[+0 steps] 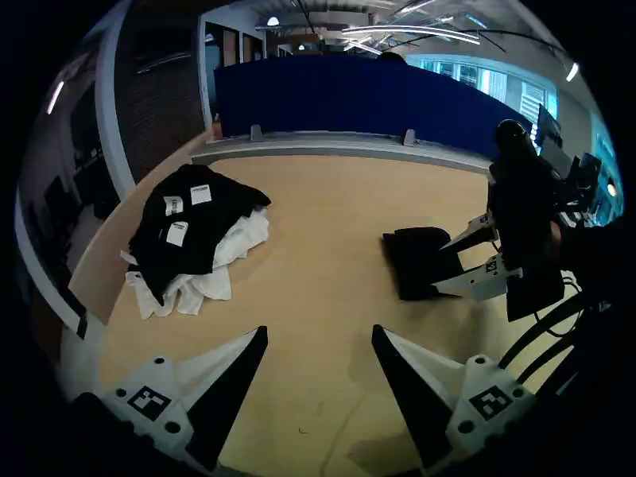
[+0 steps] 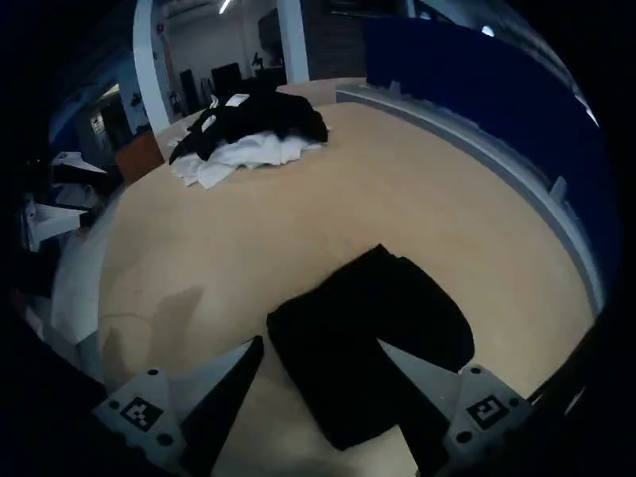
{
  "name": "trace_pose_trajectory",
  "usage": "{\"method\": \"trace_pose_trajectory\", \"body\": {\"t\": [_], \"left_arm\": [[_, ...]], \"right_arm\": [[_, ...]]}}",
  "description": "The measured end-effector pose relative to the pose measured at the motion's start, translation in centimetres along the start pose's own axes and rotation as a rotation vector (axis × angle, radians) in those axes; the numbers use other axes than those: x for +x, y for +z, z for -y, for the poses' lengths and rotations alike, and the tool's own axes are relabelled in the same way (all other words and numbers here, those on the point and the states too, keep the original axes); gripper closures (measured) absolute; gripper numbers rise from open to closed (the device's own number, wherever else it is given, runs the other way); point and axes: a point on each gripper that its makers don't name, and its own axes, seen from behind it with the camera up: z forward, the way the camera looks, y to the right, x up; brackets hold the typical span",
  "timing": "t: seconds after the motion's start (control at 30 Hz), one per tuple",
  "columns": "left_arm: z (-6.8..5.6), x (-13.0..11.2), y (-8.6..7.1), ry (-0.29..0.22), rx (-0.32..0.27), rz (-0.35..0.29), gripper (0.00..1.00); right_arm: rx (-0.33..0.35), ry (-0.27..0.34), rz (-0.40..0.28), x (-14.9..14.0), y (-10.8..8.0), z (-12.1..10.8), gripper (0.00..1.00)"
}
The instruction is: Fold towel
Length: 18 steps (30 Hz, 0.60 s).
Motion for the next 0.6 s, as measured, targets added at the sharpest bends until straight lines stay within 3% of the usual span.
{"method": "trace_pose_trajectory", "body": {"t": [0.2, 0.6], "left_arm": [[-0.2, 0.1, 0.1, 0.009, -0.003, 0.0, 0.03], [-0.3, -0.1, 0.3, 0.014, -0.008, 0.001, 0.02]], "right_arm": [[-0.042, 0.023, 0.002, -0.8, -0.8, -0.9, 0.0], [-0.141, 0.168, 0.015, -4.2, -3.2, -2.2, 0.0]]}}
